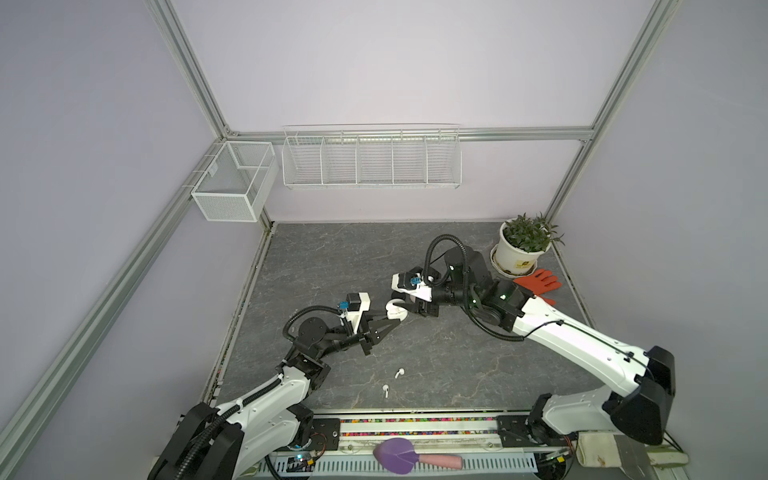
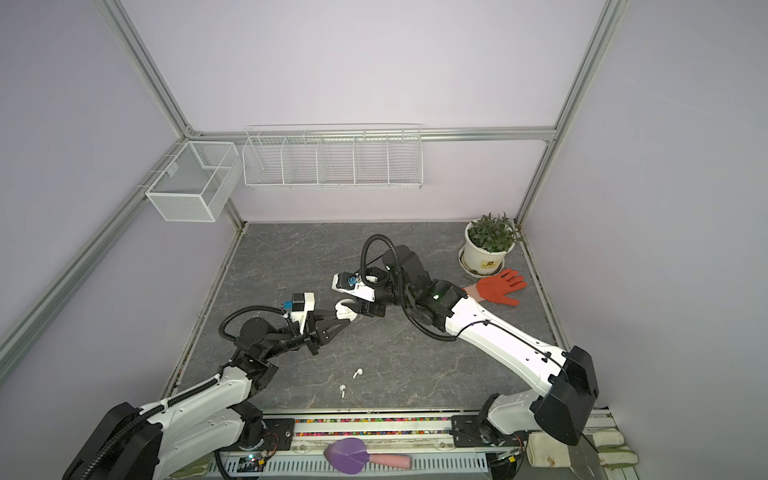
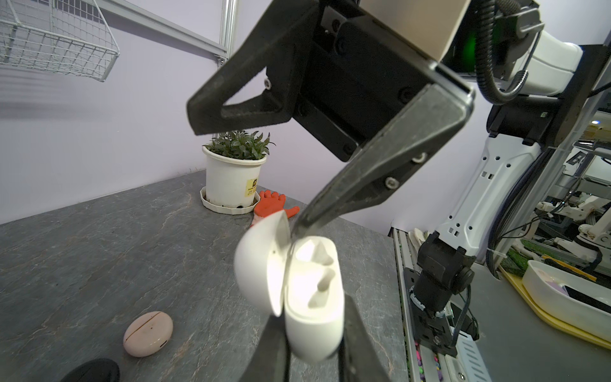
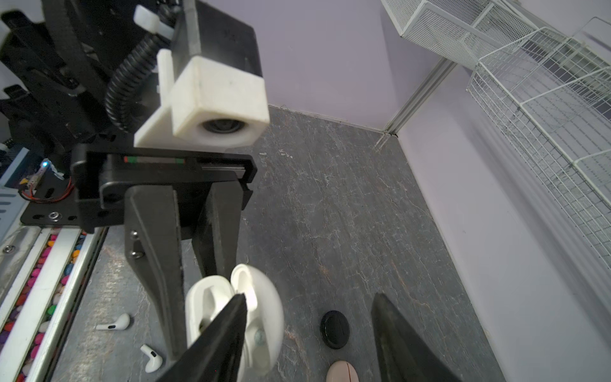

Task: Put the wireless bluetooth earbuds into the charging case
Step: 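Open the right gripper and draw it back from the open case, then move the right gripper over the white earbuds on the table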

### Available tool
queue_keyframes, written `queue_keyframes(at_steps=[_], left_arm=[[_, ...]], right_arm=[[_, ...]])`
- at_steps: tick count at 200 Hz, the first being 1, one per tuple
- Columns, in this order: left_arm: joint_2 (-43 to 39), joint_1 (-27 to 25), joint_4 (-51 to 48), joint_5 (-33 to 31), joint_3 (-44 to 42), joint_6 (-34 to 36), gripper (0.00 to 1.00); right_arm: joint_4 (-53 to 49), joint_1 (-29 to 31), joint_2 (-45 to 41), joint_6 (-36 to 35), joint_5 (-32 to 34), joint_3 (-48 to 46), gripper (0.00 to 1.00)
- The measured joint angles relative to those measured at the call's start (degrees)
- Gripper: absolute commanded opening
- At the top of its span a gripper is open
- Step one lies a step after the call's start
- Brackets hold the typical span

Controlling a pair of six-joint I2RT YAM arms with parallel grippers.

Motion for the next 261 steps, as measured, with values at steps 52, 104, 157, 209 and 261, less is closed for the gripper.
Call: queue_keyframes(at_steps=[52, 104, 157, 209, 261], left_arm=[[-5.60, -0.02, -1.84, -7.61, -4.13, -1.70, 0.00], [-9.88, -0.02, -7.56, -16.20, -4.55, -2.16, 0.00], [-9.70, 0.02, -12.96, -23.65, -4.35, -2.12, 0.00], [-8.02, 3.30, -16.13, -28.83, -4.35, -2.51, 0.00], [-13.38, 6.91, -19.93, -31.17, -4.39, -3.21, 0.00]], right_arm=[[-7.85, 0.28, -5.99, 27.41, 3.19, -3.65, 0.61], [-10.12, 3.45, -12.70, 46.47, 10.27, -21.53, 0.56], [-9.35, 14.25, -2.82, 52.65, 13.99, -22.69, 0.52], [-10.21, 23.26, 7.85, 61.46, 20.87, -15.65, 0.50], [-11.80, 28.55, 18.14, 65.24, 23.54, -10.05, 0.43]])
